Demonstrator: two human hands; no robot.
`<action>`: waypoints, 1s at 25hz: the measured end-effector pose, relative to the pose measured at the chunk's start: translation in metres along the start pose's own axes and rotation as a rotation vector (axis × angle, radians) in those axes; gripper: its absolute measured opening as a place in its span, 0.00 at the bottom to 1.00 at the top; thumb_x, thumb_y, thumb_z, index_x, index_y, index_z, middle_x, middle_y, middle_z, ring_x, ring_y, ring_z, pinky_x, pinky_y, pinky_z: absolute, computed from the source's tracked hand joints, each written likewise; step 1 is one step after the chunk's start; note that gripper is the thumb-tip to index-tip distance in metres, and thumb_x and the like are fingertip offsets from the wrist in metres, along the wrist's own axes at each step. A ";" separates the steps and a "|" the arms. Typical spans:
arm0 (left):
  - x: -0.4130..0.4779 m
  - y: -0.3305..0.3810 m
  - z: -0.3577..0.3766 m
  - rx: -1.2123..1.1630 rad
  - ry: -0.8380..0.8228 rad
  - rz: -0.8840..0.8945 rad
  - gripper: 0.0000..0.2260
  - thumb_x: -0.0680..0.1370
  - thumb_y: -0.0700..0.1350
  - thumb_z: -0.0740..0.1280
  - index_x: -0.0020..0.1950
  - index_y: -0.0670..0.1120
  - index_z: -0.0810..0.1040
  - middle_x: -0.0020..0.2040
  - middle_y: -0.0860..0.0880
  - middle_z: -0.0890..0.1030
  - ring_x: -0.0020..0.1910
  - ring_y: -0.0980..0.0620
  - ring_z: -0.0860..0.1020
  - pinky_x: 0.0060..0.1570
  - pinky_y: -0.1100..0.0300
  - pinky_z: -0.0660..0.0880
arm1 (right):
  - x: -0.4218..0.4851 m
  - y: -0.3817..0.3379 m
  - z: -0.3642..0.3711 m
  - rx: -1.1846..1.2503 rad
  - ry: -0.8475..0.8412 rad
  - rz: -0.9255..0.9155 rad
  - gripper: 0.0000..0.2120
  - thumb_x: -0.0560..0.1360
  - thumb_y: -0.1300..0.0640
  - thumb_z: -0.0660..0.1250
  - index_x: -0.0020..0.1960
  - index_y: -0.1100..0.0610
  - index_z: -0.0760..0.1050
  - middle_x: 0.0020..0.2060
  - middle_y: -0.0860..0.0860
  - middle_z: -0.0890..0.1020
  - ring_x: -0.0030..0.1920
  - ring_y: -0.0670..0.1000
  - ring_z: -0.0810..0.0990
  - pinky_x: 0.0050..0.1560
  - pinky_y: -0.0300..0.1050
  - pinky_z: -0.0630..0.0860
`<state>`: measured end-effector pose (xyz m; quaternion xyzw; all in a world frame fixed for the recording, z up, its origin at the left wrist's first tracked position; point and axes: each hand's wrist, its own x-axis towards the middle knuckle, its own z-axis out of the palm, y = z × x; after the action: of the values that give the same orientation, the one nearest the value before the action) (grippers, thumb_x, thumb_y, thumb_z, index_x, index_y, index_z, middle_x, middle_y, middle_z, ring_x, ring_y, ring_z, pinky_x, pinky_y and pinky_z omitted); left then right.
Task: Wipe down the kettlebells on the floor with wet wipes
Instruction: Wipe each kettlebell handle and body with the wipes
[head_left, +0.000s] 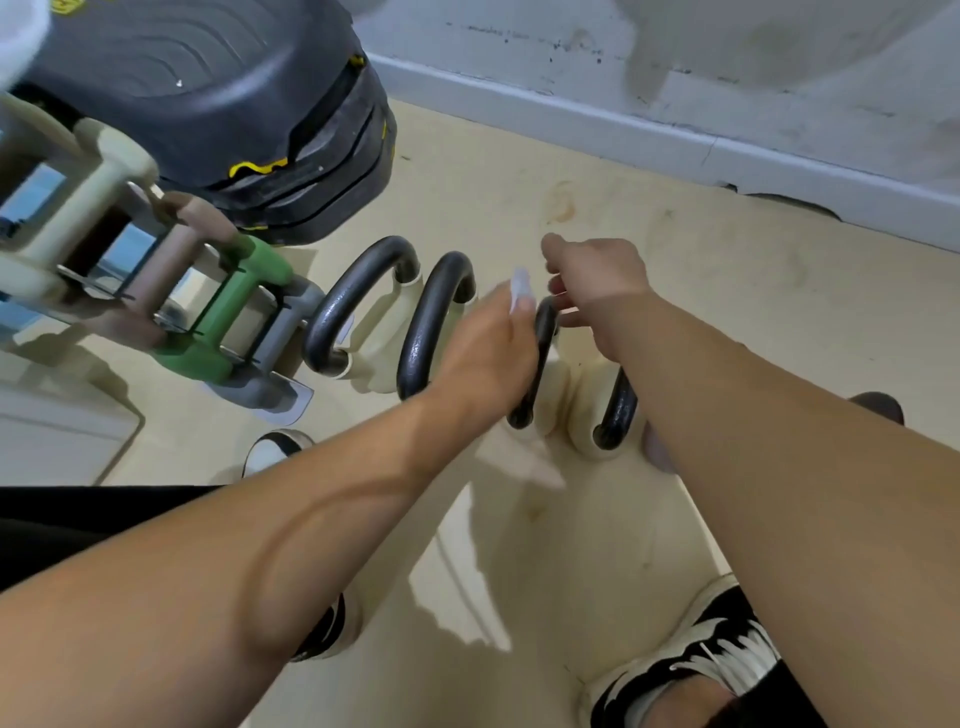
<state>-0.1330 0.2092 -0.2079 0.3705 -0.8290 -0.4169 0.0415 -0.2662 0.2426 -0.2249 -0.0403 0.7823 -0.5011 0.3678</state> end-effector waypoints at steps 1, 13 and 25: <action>0.001 0.014 -0.011 -0.158 -0.007 0.001 0.17 0.87 0.52 0.50 0.60 0.47 0.76 0.45 0.58 0.78 0.44 0.61 0.79 0.43 0.73 0.70 | -0.003 -0.003 -0.003 0.087 -0.110 -0.006 0.19 0.73 0.44 0.69 0.47 0.61 0.81 0.39 0.56 0.81 0.36 0.54 0.79 0.45 0.55 0.84; 0.044 0.007 -0.010 -0.328 -0.222 -0.087 0.47 0.76 0.40 0.68 0.82 0.54 0.37 0.78 0.55 0.63 0.76 0.56 0.65 0.72 0.57 0.66 | 0.009 -0.007 -0.019 0.276 -0.224 0.259 0.13 0.80 0.66 0.61 0.62 0.63 0.77 0.54 0.60 0.85 0.47 0.56 0.88 0.56 0.57 0.83; 0.015 -0.055 0.010 -0.229 -0.259 -0.311 0.29 0.75 0.32 0.59 0.76 0.47 0.68 0.69 0.51 0.75 0.63 0.51 0.78 0.64 0.51 0.76 | 0.011 0.010 0.029 -0.065 -0.011 0.190 0.12 0.80 0.61 0.60 0.38 0.54 0.65 0.37 0.51 0.69 0.47 0.57 0.72 0.54 0.50 0.78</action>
<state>-0.1163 0.1851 -0.2576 0.4301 -0.7076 -0.5536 -0.0883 -0.2539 0.2211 -0.2458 0.0194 0.7964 -0.4382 0.4164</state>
